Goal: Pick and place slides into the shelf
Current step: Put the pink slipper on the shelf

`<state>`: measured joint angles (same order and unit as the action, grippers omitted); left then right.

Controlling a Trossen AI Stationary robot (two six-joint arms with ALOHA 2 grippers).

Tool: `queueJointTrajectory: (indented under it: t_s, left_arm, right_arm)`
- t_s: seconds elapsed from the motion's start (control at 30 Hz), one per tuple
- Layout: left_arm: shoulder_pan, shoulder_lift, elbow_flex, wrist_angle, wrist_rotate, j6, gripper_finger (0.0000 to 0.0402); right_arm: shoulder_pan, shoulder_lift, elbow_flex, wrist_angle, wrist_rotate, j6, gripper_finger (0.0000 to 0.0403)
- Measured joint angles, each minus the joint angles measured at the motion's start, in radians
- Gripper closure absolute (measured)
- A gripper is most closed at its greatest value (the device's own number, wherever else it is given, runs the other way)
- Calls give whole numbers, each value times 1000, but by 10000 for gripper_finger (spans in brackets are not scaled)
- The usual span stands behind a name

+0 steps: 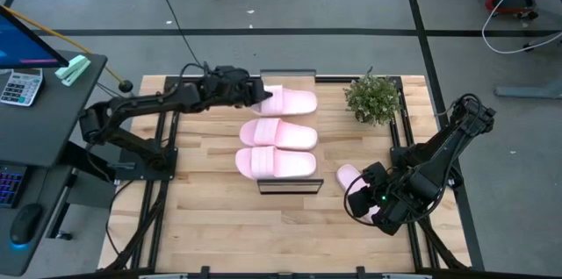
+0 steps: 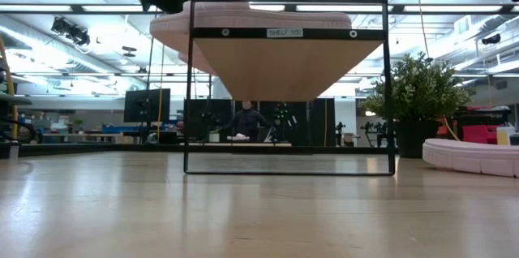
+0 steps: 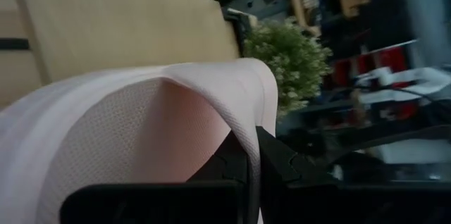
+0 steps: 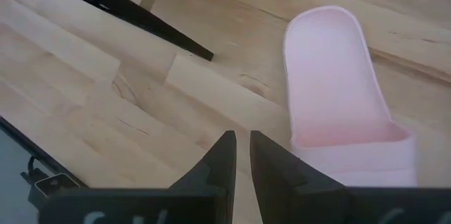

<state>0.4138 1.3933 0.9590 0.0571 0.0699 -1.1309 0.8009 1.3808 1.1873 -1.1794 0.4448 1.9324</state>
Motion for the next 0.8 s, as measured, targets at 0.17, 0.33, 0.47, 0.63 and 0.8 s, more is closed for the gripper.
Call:
queueJointTrajectory:
  t_s: [0.17,0.33,0.47,0.63,0.8]
  left_arm:
    - [-6,0,-68,135,36,-82,391]
    - [-6,-2,-76,135,51,-83,391]
    - [-5,-2,-76,135,52,-84,387]
    - [1,-14,-78,136,55,-90,391]
    - [21,-33,-78,143,95,-114,386]
  right_arm:
    - [0,0,0,2,-1,0,353]
    - [0,0,0,3,-1,1,353]
    - [0,0,0,3,-1,1,353]
    - [0,0,0,3,-1,2,353]
    - [0,0,0,3,-3,2,353]
